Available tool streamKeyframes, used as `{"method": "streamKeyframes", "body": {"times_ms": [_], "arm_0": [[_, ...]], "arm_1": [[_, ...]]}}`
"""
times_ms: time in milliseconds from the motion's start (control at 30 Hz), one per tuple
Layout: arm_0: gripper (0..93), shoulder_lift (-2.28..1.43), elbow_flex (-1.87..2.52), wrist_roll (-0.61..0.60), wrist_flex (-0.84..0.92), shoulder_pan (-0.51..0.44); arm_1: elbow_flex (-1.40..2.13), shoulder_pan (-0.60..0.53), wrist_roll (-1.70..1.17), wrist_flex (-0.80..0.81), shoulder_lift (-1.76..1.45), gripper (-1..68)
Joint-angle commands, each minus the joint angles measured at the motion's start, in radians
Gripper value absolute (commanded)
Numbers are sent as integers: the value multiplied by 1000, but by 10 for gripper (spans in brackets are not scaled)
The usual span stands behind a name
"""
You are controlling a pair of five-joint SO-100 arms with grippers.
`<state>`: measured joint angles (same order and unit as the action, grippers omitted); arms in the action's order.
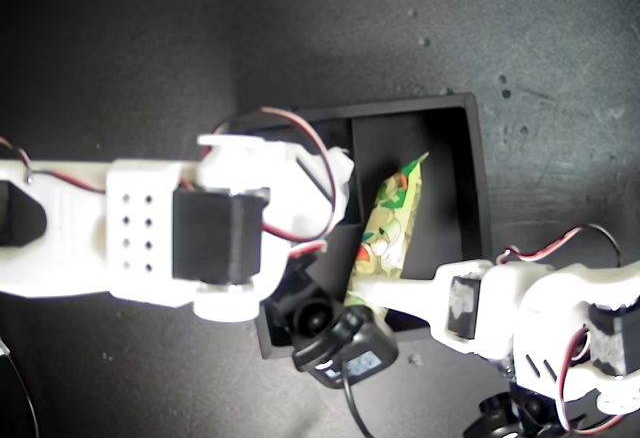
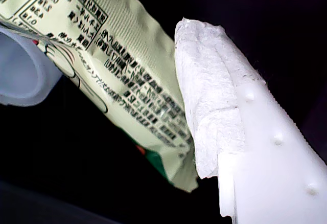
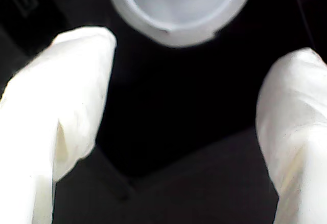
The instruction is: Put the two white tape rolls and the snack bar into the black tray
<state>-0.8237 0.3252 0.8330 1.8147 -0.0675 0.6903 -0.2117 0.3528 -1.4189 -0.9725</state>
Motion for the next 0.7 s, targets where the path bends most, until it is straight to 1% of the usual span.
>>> {"method": "streamKeyframes", "body": {"times_ms": [0,67,133,167,233,300,367,400,433,467,500,567,667], "arm_0": [[215,-75,0,3,18,6],[213,-112,25,-2,20,12],[209,-210,101,-5,20,23],[207,-285,158,-3,20,28],[198,-462,299,25,20,29],[190,-649,457,84,20,0],[188,-818,643,173,-2,-66],[188,-896,762,224,-54,-106],[188,-966,885,268,-121,-147],[189,-1023,1006,310,-201,-186],[189,-1069,1132,364,-287,-230],[190,-1097,1285,443,-390,-296],[190,-1088,1416,500,-518,-364]], "arm_1": [[-46,20,-3,-49,-9,330],[-78,40,-6,-140,-11,330],[-195,71,2,-298,-11,324],[-287,89,11,-385,-12,310],[-187,114,38,-382,-179,280],[-69,149,126,-382,-359,211],[130,218,298,-380,-563,77],[264,245,365,-360,-667,34],[417,265,410,-319,-772,17],[583,281,448,-252,-884,11],[811,298,505,-144,-1040,2],[1057,305,583,-31,-1220,-1],[1379,284,695,112,-1499,-2]]}}
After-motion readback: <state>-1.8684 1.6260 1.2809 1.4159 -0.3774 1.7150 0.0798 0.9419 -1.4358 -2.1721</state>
